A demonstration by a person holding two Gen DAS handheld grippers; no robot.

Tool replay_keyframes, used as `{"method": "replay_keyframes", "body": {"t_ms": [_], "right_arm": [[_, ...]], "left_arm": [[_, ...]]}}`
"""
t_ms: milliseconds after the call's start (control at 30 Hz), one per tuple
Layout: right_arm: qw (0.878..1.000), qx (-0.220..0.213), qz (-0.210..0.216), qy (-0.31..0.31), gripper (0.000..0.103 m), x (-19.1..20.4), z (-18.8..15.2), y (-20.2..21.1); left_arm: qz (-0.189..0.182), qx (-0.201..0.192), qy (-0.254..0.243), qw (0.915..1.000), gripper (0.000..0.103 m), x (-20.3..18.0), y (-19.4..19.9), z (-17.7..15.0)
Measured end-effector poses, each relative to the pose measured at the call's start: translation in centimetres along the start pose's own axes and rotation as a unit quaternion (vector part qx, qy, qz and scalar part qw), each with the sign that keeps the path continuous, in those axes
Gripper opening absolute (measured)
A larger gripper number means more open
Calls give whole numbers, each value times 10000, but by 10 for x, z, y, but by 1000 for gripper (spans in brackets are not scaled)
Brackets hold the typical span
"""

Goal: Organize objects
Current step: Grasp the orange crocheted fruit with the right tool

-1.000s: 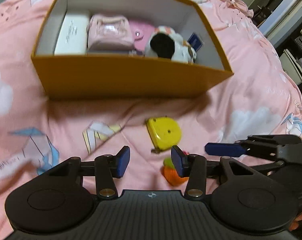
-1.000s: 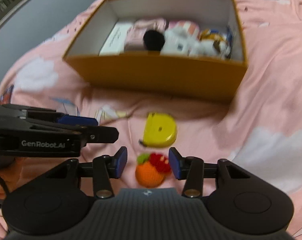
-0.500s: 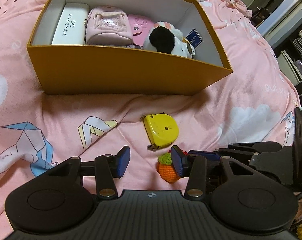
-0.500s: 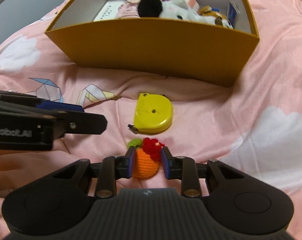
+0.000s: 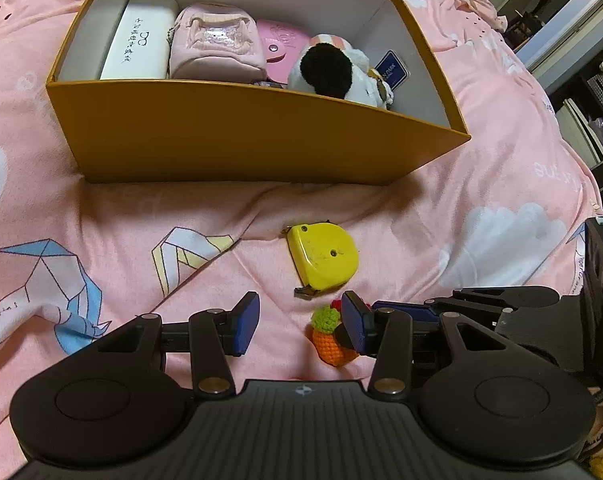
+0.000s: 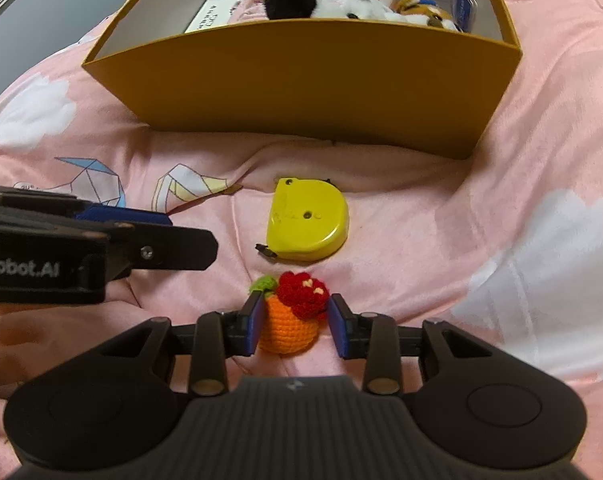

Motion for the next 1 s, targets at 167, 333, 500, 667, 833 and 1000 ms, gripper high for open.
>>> {"method": "replay_keyframes", "body": {"t_ms": [167,333,500,667,833,1000], "right_arm": [[10000,79,2,48,45,1,1,-4],[9999,-6,68,-96,30,-4,1,-1],[9995,-264,-141,-120,0,-13,4,24],[9994,-222,237,-110,10,-19,5,31],[9994,-13,321,117,49,-4,5,11],[9996,200,149,124,52,-5,7,-12]], "left_arm": [[43,32,44,10000,53,4,-1,1],[-59,-3,55,10000,53,6,1,2],[-253,-36,-54,9997,55,2,-3,9],[-250,18,-18,9997,59,-1,-13,22],[-115,31,-76,9999,59,-4,-14,25],[-123,125,-7,9998,59,-1,-20,27]]}}
Point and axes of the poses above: each gripper's, at about its wrist camera, not at the fingertips, and y roughly against the way its jaws point, x to its left, z to its top, the point moved 1 cm from there along -y, roughly the way its jaws point, and after that the axes turned 9 degrees about x, right-handed, at the moved point
